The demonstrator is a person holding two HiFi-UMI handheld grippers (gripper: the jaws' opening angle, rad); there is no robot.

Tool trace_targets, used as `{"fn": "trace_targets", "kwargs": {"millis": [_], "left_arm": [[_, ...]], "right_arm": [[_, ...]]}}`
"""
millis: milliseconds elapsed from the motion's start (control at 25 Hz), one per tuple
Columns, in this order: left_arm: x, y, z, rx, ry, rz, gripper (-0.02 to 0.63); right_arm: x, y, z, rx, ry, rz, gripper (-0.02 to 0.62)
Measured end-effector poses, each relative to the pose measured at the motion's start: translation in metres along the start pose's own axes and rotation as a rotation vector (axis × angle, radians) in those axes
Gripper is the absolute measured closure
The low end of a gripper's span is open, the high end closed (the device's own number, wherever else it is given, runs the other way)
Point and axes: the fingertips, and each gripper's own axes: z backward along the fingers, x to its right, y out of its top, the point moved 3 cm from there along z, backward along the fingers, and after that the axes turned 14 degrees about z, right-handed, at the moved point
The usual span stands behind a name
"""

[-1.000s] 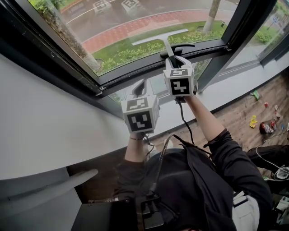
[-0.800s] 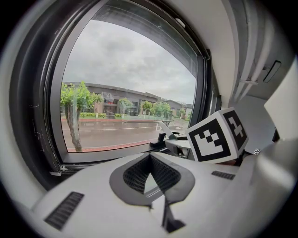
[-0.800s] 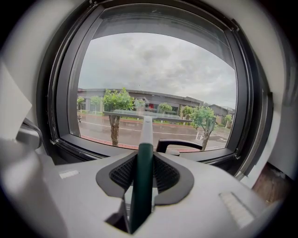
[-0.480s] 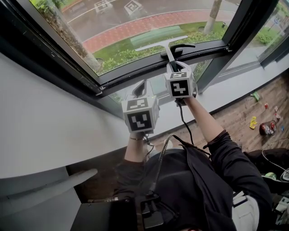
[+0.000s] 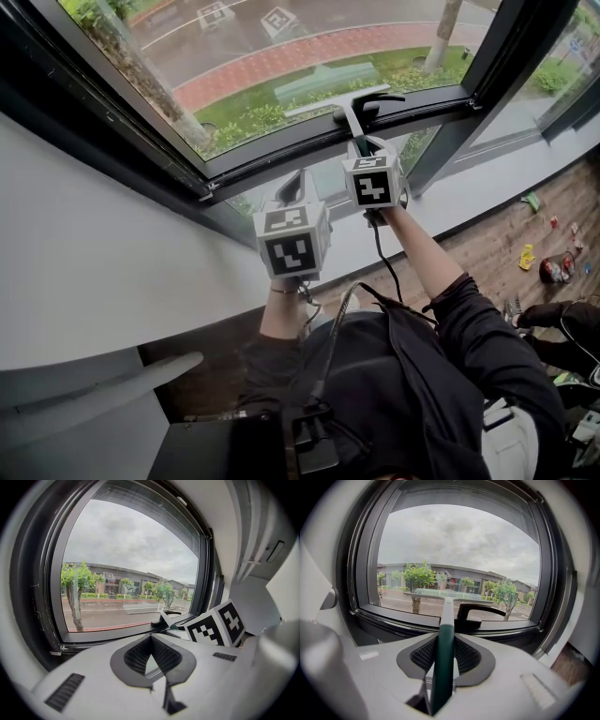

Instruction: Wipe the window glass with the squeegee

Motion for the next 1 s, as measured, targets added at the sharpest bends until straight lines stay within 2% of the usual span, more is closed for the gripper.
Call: {"fn": "trace_targets", "kwargs": {"millis": [480, 760, 880, 1000], "left_arm": [[0.007, -0.004, -0.002, 0.004, 0.013, 0.019, 0.607], [0.022, -0.002, -0.005, 0.049, 0.016, 0.062, 0.607], [0.040, 0.012, -0.001, 0.094, -0.016, 0.084, 0.607], [0.062, 0.036, 0.008, 0.148, -0.049, 0.066, 0.607]], "right_arm": [[0.001, -0.004, 0.002, 0.018, 0.019, -0.001, 0.502], [0.022, 0.021, 0.034, 0.135, 0.026, 0.007, 0.502], [0.048, 0.042, 0.057, 0.205, 0.003, 0.006, 0.502], [0.085, 0.072, 0.086, 0.285, -0.042, 0.001, 0.502]]}}
